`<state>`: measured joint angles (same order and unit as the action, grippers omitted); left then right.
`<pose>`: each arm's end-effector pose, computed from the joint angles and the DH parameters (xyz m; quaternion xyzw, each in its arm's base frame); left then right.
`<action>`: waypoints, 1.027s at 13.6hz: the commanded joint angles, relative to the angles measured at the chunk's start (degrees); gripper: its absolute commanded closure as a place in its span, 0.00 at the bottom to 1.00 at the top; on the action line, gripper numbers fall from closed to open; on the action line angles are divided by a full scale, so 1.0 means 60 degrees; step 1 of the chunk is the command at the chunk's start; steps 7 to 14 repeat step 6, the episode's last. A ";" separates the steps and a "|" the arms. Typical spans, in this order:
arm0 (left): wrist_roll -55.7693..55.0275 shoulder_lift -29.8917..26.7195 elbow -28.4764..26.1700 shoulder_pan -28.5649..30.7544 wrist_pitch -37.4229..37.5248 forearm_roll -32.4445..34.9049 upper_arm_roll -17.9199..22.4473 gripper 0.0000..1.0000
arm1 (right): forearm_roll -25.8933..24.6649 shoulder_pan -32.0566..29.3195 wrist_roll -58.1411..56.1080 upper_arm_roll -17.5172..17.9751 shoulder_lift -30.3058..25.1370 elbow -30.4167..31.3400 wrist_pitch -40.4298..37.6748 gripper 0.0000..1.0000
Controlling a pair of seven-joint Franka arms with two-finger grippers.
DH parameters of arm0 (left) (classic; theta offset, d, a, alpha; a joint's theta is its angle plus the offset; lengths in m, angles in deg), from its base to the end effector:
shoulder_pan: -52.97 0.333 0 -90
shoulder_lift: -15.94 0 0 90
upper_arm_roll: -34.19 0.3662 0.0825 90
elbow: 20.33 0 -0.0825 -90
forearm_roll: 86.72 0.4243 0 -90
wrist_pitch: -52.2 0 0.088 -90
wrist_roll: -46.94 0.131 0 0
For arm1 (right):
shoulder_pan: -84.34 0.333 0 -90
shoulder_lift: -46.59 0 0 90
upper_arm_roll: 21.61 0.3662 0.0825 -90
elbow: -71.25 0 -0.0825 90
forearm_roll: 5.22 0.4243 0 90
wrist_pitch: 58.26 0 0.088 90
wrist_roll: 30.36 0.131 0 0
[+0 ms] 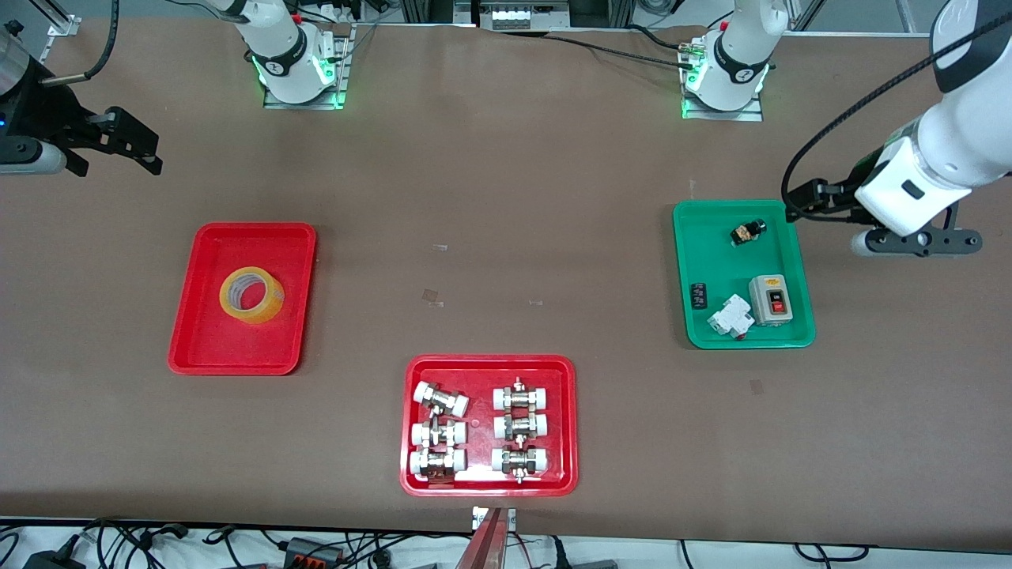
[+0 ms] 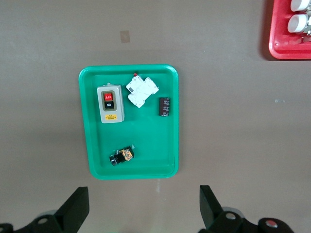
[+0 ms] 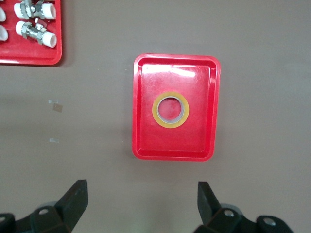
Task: Left arm passes tape to right arm into tray
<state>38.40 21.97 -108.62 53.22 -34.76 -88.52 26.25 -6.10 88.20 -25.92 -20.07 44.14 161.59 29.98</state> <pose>0.6145 -0.0829 0.5983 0.9977 0.0075 -0.0663 0.0138 0.5741 0.0526 0.6700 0.9999 0.0081 0.0037 0.0080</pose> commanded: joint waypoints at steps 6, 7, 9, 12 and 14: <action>0.0964 -0.0081 0.0256 -0.0115 0.0183 0.0560 -0.0067 0.00 | 0.0015 -0.0028 0.0182 0.0008 -0.0222 0.0384 0.0278 0.00; 0.0964 -0.0081 0.0256 -0.0115 0.0183 0.0560 -0.0067 0.00 | 0.0015 -0.0028 0.0182 0.0008 -0.0222 0.0384 0.0278 0.00; 0.0964 -0.0081 0.0256 -0.0115 0.0183 0.0560 -0.0067 0.00 | 0.0015 -0.0028 0.0182 0.0008 -0.0222 0.0384 0.0278 0.00; 0.0964 -0.0081 0.0256 -0.0115 0.0183 0.0560 -0.0067 0.00 | 0.0015 -0.0028 0.0182 0.0008 -0.0222 0.0384 0.0278 0.00; 0.0964 -0.0081 0.0256 -0.0115 0.0183 0.0560 -0.0067 0.00 | 0.0015 -0.0028 0.0182 0.0008 -0.0222 0.0384 0.0278 0.00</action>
